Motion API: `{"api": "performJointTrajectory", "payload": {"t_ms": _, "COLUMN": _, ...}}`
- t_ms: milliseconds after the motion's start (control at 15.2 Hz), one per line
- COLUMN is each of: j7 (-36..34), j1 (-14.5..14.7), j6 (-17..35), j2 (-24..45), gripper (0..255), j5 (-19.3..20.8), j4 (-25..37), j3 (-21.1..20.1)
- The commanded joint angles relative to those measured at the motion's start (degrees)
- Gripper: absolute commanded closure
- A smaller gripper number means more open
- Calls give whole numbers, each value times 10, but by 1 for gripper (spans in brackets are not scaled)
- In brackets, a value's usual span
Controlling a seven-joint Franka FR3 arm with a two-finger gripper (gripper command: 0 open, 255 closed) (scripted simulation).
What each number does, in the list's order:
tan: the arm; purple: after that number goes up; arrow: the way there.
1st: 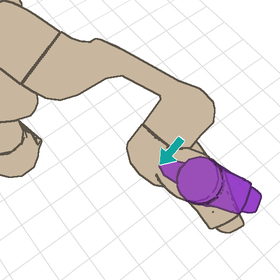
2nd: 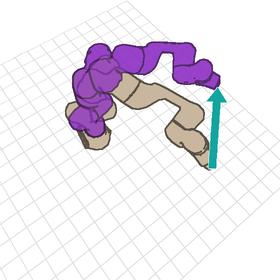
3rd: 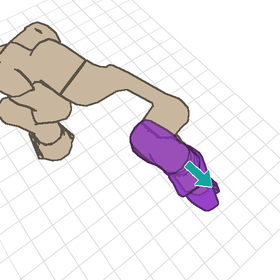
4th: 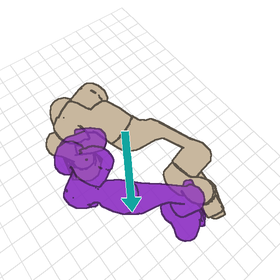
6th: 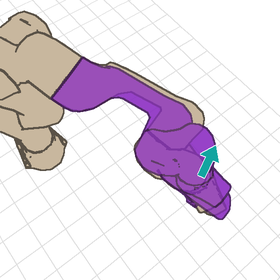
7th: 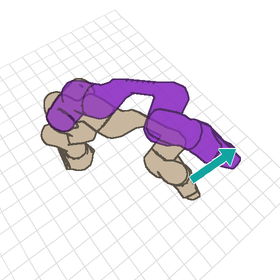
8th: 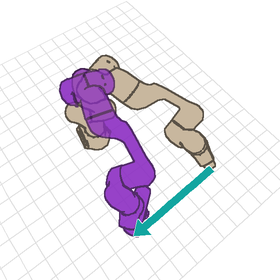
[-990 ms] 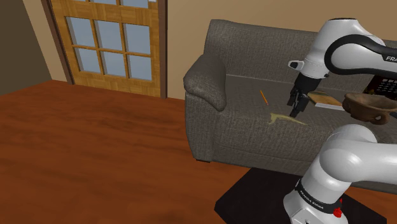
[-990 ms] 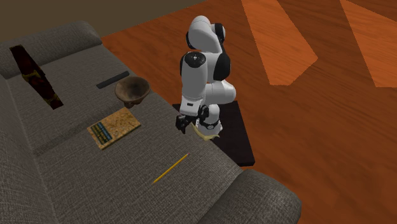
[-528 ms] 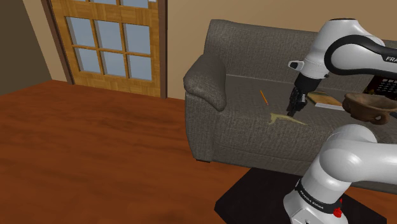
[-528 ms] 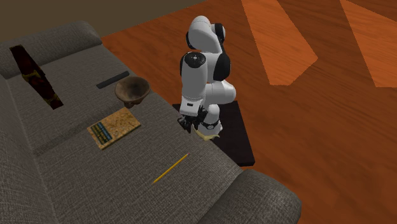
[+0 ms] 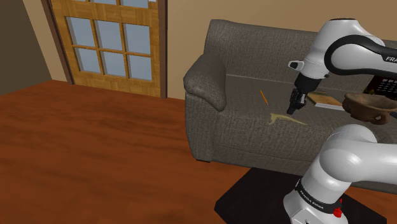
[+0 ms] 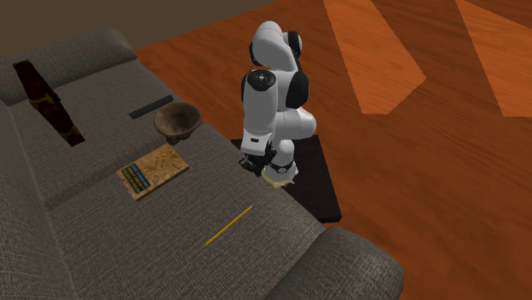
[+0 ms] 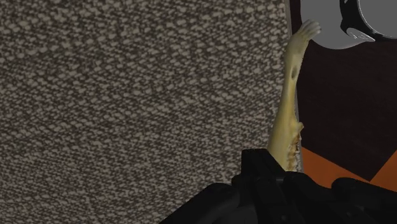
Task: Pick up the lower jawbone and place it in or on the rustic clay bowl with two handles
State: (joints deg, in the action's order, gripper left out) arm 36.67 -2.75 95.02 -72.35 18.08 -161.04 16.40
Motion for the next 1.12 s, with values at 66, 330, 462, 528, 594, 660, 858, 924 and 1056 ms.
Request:
{"api": "performJointTrajectory", "payload": {"t_ms": 66, "j7": 2, "j1": 17, "j6": -16, "j2": 11, "gripper": 0, "j5": -13, "j4": 14, "j3": -16}}
{"api": "performJointTrajectory", "payload": {"t_ms": 330, "j7": 6, "j1": 40, "j6": -27, "j2": 25, "gripper": 0, "j5": -28, "j4": 20, "j3": -34}}
{"api": "performJointTrajectory", "payload": {"t_ms": 462, "j7": 5, "j1": 37, "j6": -14, "j2": 22, "gripper": 0, "j5": -23, "j4": 3, "j3": -29}}
{"api": "performJointTrajectory", "payload": {"t_ms": 528, "j7": 5, "j1": 36, "j6": -8, "j2": 20, "gripper": 0, "j5": -21, "j4": -5, "j3": -27}}
{"api": "performJointTrajectory", "payload": {"t_ms": 594, "j7": 5, "j1": 35, "j6": -1, "j2": 19, "gripper": 0, "j5": -18, "j4": -13, "j3": -24}}
{"api": "performJointTrajectory", "payload": {"t_ms": 660, "j7": 5, "j1": 33, "j6": 6, "j2": 18, "gripper": 0, "j5": -16, "j4": -21, "j3": -22}}
{"api": "performJointTrajectory", "payload": {"t_ms": 858, "j7": 5, "j1": 32, "j6": 10, "j2": 17, "gripper": 0, "j5": -14, "j4": -25, "j3": -20}}
{"api": "performJointTrajectory", "payload": {"t_ms": 924, "j7": 5, "j1": 32, "j6": 10, "j2": 17, "gripper": 0, "j5": -14, "j4": -25, "j3": -20}}
{"api": "performJointTrajectory", "payload": {"t_ms": 1056, "j7": 5, "j1": 32, "j6": 10, "j2": 17, "gripper": 0, "j5": -14, "j4": -25, "j3": -20}}
